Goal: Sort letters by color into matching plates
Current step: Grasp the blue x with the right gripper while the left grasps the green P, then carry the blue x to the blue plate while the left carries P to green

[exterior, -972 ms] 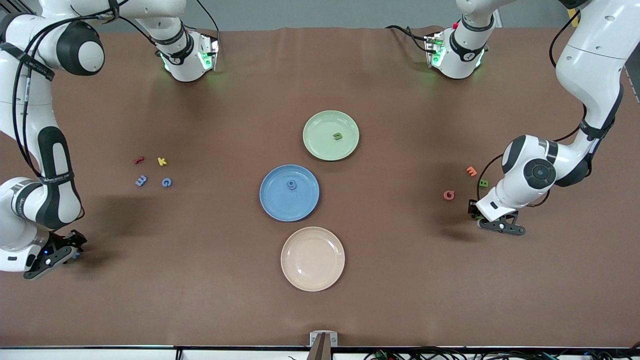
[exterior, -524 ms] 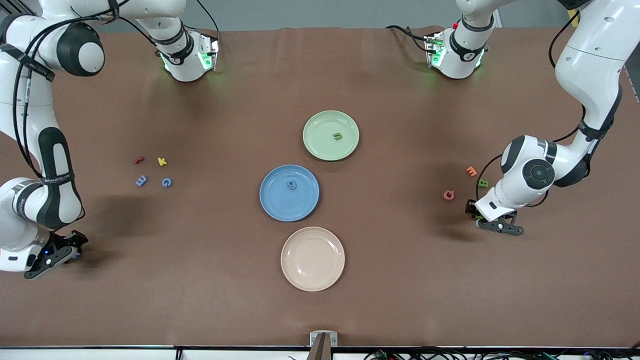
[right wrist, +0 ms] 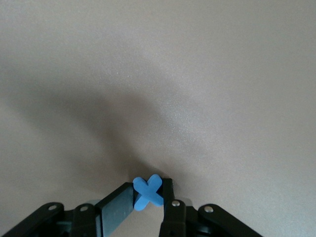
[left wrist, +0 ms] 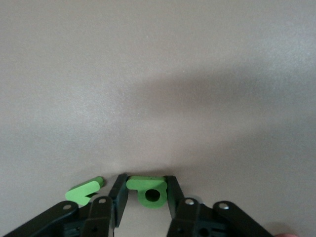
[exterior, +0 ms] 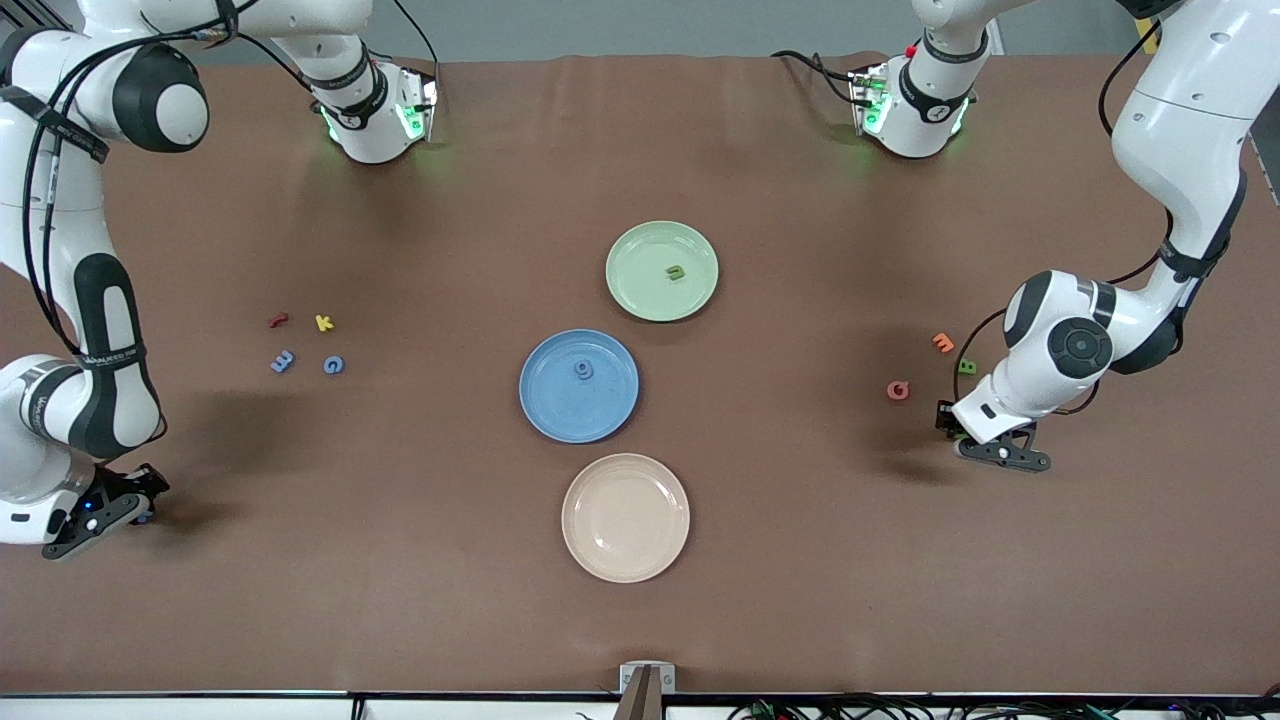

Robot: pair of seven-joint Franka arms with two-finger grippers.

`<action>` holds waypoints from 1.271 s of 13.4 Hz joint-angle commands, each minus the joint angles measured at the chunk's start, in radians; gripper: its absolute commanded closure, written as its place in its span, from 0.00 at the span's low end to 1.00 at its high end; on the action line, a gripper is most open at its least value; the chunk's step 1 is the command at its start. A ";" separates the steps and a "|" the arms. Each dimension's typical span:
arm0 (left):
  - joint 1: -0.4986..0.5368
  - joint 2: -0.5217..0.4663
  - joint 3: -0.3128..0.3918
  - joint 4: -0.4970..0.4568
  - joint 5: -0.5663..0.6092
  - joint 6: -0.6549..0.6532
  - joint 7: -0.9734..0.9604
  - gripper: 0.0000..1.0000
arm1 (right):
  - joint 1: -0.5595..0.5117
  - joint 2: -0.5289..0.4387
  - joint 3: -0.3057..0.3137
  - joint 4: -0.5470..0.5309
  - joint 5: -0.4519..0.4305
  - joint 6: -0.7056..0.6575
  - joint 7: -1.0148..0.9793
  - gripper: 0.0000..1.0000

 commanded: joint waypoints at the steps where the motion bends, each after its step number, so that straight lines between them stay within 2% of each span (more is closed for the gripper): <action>1: 0.013 -0.012 -0.041 0.002 0.011 0.013 0.006 0.94 | -0.008 0.038 0.017 0.020 0.009 -0.003 -0.003 0.83; 5: 0.013 -0.043 -0.111 0.002 0.003 -0.036 -0.028 0.97 | 0.014 -0.008 0.017 0.020 0.013 -0.014 0.000 0.83; 10: 0.006 -0.052 -0.266 0.003 -0.020 -0.093 -0.251 0.97 | 0.066 -0.070 0.017 0.015 0.013 -0.109 0.032 0.83; 14: -0.092 -0.044 -0.335 0.003 -0.020 -0.128 -0.487 0.98 | 0.140 -0.156 0.013 0.009 0.000 -0.331 0.205 0.83; 17: -0.219 -0.044 -0.340 0.002 -0.020 -0.136 -0.707 0.98 | 0.218 -0.222 0.012 0.001 -0.002 -0.497 0.367 0.83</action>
